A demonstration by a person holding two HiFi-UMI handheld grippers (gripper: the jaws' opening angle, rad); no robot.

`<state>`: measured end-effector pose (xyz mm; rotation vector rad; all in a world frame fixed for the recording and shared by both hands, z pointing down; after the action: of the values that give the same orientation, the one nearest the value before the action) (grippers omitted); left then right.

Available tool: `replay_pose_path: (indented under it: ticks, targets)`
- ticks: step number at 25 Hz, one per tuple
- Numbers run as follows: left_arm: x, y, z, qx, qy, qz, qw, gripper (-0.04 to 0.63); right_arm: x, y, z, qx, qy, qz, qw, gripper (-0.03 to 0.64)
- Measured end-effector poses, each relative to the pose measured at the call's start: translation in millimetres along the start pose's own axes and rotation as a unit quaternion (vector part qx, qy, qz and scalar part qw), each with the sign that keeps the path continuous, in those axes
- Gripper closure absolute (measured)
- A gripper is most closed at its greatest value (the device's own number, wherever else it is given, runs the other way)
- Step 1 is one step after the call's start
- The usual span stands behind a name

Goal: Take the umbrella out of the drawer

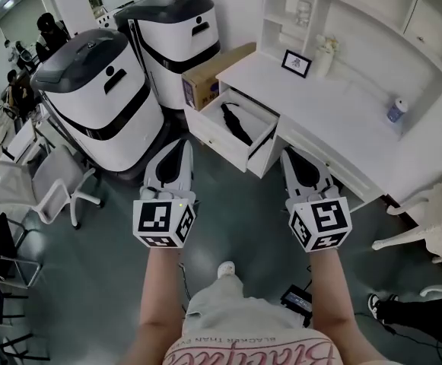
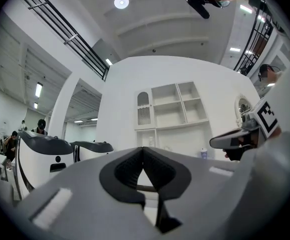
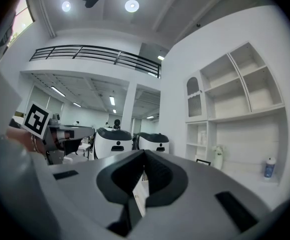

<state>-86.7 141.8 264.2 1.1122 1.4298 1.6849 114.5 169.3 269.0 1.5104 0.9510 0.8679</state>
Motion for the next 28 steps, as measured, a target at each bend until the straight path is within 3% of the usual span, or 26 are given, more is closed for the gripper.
replay_pose_path:
  ticks: [6,21,28]
  targets:
    - [-50.1,3.7,-36.6,-0.004,0.008,0.005,0.9999,0.586,-57.6,0.6,12.4,0.008,0.01,-0.003,1.0,0.609]
    - [-87.4,30.9,-63.5,-0.006,0.007,-0.007,0.9999,0.586,-108.5,24.4,35.1,0.001,0.016,-0.014,1.0,0.607]
    - [-128.6,53.3,-88.0,-0.008,-0.004,-0.015,0.9998,0.587,-162.1,41.0,59.9,-0.014,0.006,-0.015,1.0,0.607]
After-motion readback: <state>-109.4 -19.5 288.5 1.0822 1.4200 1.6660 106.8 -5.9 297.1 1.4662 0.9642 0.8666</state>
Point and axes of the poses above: the fingertips, and each gripper's own axes: x backward along the fingers, z to its right, y out of its underside, the point moved 1 cm from there along x, backward along the fingers, and after that the axes turned 3 degrees about z, right-handed, at the moved point
